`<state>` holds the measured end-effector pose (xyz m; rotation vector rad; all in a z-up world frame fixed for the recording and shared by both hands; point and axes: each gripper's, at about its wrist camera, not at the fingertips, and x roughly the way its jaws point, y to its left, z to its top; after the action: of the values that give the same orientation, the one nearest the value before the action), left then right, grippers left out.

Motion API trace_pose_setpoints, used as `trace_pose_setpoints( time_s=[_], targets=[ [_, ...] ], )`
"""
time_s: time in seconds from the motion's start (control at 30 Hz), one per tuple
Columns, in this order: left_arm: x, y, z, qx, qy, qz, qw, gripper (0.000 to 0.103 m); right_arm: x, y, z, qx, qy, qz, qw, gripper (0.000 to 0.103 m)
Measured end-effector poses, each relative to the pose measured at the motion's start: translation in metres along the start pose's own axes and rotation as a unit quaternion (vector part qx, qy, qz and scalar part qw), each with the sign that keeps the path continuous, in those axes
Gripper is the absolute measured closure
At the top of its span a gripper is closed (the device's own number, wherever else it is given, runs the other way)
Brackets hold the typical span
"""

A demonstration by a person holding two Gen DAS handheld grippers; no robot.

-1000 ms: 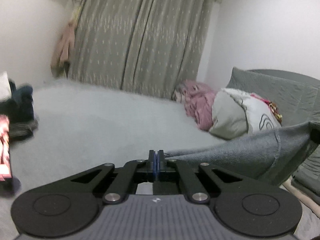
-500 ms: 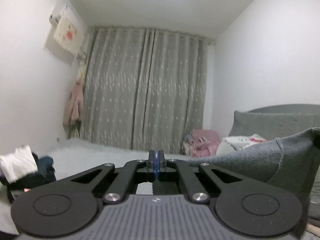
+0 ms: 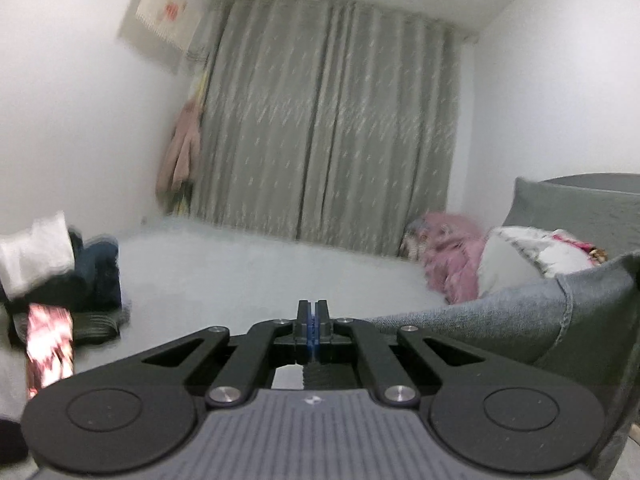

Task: Fold clothes
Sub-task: 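Lift the sweater with the right gripper while the left gripper releases, then lower the sweater onto the bed with the right gripper and release it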

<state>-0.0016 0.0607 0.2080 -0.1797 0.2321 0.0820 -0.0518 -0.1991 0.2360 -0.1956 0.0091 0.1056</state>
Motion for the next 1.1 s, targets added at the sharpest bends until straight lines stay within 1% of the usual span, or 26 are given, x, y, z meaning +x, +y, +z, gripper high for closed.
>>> trace_pose_setpoints(
  time_s=[0.07,0.17,0.27,0.3,0.4,0.47,0.6,0.7,0.77,0.87,0.9,0.93,0.97,1.0,1.03,1.07,1.1],
  targets=[
    [0.025,0.010,-0.013,-0.011,0.013,0.010,0.9998,0.103,0.019,0.009,-0.010,-0.004,0.016,0.003,1.000,0.101],
    [0.060,0.024,-0.030,-0.022,0.021,0.029,0.9991,0.103,0.059,0.026,-0.024,-0.014,0.039,0.002,0.999,0.101],
    [0.097,0.035,-0.039,-0.033,0.036,0.044,0.9979,0.103,0.092,0.044,-0.034,-0.030,0.049,-0.004,0.998,0.101],
    [0.104,0.037,-0.040,-0.033,0.035,0.045,0.9978,0.103,0.109,0.053,-0.040,-0.043,0.050,-0.008,0.998,0.101],
    [0.121,0.048,-0.038,-0.019,0.000,0.071,0.9973,0.103,0.148,0.074,-0.055,-0.073,0.048,-0.022,0.996,0.101],
    [0.126,0.058,-0.044,-0.023,0.001,0.081,0.9965,0.103,0.171,0.085,-0.062,-0.079,0.052,-0.024,0.995,0.101],
    [0.138,0.080,-0.052,-0.048,0.045,0.079,0.9947,0.103,0.226,0.106,-0.079,-0.070,0.080,-0.018,0.994,0.101],
    [0.146,0.090,-0.058,-0.051,0.095,0.064,0.9921,0.102,0.260,0.118,-0.090,-0.062,0.101,-0.020,0.993,0.101],
    [0.149,0.090,-0.062,-0.039,0.114,0.056,0.9912,0.101,0.283,0.125,-0.100,-0.055,0.118,-0.025,0.991,0.101],
    [0.153,0.087,-0.069,-0.015,0.131,0.045,0.9903,0.098,0.309,0.130,-0.115,-0.046,0.155,-0.024,0.986,0.100],
    [0.155,0.085,-0.073,-0.006,0.139,0.041,0.9895,0.097,0.316,0.131,-0.121,-0.044,0.171,-0.021,0.984,0.098],
    [0.156,0.084,-0.076,0.001,0.146,0.037,0.9886,0.095,0.319,0.132,-0.125,-0.044,0.186,-0.017,0.982,0.095],
    [0.159,0.083,-0.079,0.005,0.154,0.033,0.9875,0.089,0.320,0.132,-0.128,-0.046,0.196,-0.013,0.979,0.092],
    [0.161,0.084,-0.081,0.007,0.160,0.029,0.9867,0.084,0.321,0.133,-0.132,-0.048,0.206,-0.010,0.977,0.081],
    [0.163,0.084,-0.083,0.008,0.169,0.023,0.9853,0.073,0.321,0.133,-0.134,-0.050,0.212,-0.009,0.976,0.071],
    [0.164,0.083,-0.086,0.008,0.180,0.015,0.9836,0.068,0.319,0.133,-0.135,-0.055,0.215,-0.012,0.975,0.068],
    [0.163,0.082,-0.089,0.007,0.185,0.009,0.9827,0.068,0.315,0.131,-0.134,-0.059,0.218,-0.014,0.974,0.067]
  ],
)
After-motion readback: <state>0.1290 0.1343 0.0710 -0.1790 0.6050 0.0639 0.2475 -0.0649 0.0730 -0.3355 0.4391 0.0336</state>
